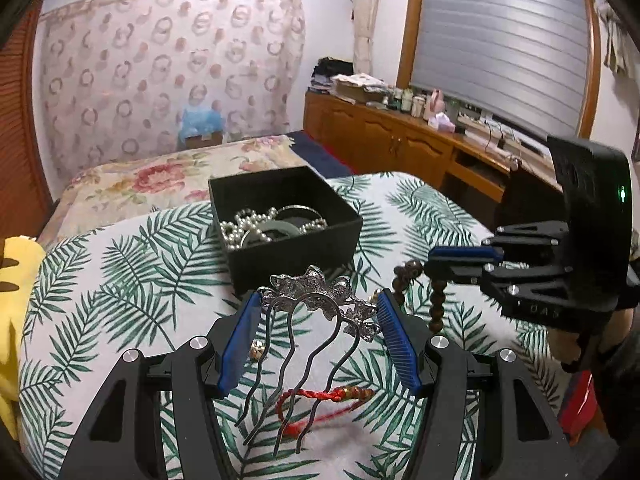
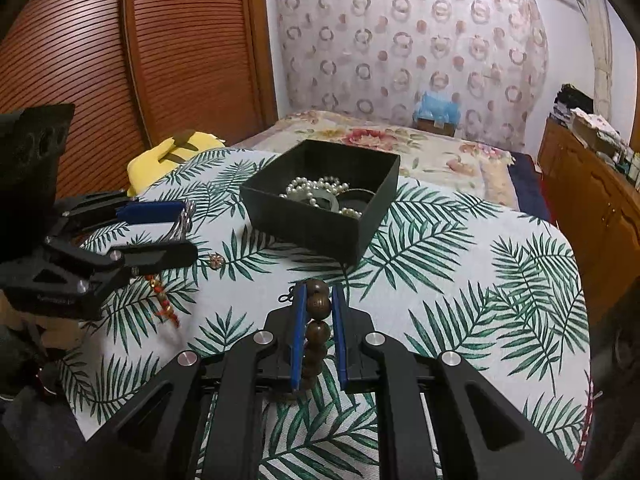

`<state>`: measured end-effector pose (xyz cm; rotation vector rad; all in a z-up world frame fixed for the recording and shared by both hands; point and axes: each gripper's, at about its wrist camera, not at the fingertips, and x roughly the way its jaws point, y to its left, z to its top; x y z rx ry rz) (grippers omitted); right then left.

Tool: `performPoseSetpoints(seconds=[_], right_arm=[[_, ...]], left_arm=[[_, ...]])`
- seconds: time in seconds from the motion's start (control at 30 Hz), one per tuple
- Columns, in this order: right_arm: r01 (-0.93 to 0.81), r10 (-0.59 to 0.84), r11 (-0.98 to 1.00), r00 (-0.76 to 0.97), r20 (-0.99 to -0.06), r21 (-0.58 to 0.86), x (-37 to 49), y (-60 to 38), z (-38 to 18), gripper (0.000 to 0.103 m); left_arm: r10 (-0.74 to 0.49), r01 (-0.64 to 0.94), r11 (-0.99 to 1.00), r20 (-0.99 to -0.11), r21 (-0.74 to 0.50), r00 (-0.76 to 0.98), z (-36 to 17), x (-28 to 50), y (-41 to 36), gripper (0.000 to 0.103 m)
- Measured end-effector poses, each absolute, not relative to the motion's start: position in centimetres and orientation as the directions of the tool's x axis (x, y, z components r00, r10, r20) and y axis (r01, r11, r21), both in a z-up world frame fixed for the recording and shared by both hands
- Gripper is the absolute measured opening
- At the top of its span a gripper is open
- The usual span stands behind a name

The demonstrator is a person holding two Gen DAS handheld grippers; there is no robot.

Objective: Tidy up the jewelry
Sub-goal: 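Grasp the silver hair comb with the left gripper while the right gripper holds the bead bracelet, then carry the hair comb and bead bracelet into the black box and open both grippers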

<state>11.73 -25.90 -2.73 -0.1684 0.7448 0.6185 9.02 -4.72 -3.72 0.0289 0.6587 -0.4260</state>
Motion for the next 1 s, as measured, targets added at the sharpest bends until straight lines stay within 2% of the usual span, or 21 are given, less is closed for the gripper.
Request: performPoseSetpoints(seconds=[0.37,1.0], right_arm=[[-0.586,0.467,0.807,0.566,-0.679,0.066,11.7,-25.5,-2.6,0.014],[-0.607,0.512,0.792,0.598,-0.617,0.068,11.5,-25.1,0.5,0.014]], left_arm=[[-0.396,0.364,0.915,-0.554,-0.174,0.732,-2.0,9.5,-2.9,0.057],[-0.39,0.358,0.918,-0.535,-0.169,0.749,0.0,11.2,-3.0,0.057]])
